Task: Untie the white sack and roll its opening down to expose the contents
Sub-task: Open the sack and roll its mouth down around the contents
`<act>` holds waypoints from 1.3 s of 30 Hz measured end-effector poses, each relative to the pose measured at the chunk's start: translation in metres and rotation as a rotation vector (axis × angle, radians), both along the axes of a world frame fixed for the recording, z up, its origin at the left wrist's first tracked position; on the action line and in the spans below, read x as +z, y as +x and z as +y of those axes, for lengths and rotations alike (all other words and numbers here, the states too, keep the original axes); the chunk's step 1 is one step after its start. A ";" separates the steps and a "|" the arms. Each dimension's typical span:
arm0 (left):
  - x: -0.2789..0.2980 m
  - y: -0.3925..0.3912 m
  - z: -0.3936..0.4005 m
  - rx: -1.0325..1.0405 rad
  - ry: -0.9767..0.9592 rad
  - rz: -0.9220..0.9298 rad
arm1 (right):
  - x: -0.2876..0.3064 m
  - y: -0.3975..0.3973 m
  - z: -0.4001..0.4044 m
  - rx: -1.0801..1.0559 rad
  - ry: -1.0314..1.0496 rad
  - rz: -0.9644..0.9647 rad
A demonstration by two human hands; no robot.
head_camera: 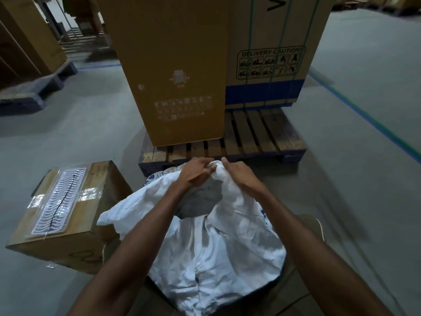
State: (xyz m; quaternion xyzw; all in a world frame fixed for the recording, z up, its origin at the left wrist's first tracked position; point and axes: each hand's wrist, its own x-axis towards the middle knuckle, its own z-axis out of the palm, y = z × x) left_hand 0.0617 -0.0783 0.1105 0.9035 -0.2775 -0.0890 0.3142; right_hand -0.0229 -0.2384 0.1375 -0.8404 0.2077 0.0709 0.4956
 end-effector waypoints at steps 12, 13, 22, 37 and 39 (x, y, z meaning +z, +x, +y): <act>0.006 0.010 0.002 -0.179 0.023 -0.015 | -0.023 -0.005 -0.011 -0.181 0.145 -0.003; 0.006 0.006 0.000 -0.242 0.018 -0.035 | -0.023 -0.001 -0.018 -0.151 0.225 0.039; 0.007 0.000 -0.042 0.097 0.240 -0.162 | -0.021 -0.031 -0.011 -0.121 -0.113 0.149; 0.017 -0.003 -0.062 -0.089 0.130 -0.223 | -0.027 -0.027 -0.048 -0.149 0.064 -0.014; 0.019 -0.001 -0.067 0.066 0.132 -0.222 | -0.046 -0.031 -0.046 -0.221 -0.016 0.063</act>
